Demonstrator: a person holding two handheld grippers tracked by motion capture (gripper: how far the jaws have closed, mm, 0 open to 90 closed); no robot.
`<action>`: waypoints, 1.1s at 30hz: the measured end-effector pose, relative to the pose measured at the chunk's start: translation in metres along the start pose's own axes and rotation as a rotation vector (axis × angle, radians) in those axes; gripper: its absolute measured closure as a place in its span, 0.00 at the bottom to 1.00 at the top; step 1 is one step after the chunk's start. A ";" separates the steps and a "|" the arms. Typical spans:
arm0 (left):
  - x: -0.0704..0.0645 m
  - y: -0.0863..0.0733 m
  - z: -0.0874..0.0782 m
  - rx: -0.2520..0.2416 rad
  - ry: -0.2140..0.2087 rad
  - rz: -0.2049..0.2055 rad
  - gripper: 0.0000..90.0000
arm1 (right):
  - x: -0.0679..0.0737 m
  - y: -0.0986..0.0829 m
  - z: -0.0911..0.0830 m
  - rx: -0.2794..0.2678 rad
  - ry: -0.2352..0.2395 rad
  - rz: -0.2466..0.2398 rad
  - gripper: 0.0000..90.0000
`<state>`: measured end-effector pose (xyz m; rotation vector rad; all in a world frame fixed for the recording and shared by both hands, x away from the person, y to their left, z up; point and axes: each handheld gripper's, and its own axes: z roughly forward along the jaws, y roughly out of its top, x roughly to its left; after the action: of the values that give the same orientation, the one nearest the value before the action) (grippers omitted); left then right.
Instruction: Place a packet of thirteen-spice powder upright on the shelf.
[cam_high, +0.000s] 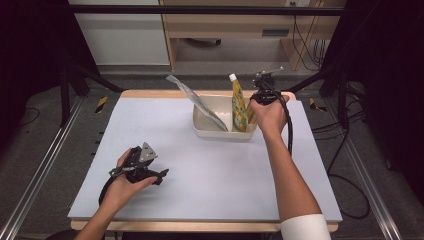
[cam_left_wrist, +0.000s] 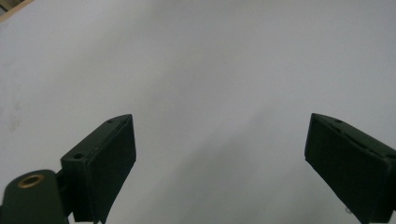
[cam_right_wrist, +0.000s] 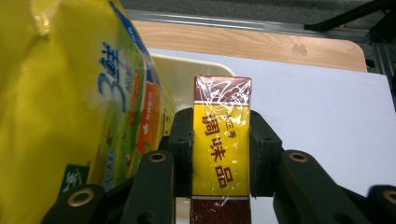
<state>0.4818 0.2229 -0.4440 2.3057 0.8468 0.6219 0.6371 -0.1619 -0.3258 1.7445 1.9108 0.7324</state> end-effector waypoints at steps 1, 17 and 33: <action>0.000 0.000 0.000 -0.002 -0.002 -0.005 0.10 | 0.000 0.000 0.002 0.001 -0.006 -0.001 0.76; 0.001 0.000 -0.002 -0.005 0.005 0.004 0.10 | -0.006 -0.020 0.012 -0.059 0.058 0.006 0.56; 0.037 -0.019 -0.008 -0.040 0.091 -0.118 0.07 | -0.015 -0.110 -0.042 -0.322 0.128 -0.116 0.35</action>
<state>0.4945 0.2632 -0.4432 2.1873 0.9960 0.6899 0.5282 -0.1871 -0.3661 1.4091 1.8352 1.0631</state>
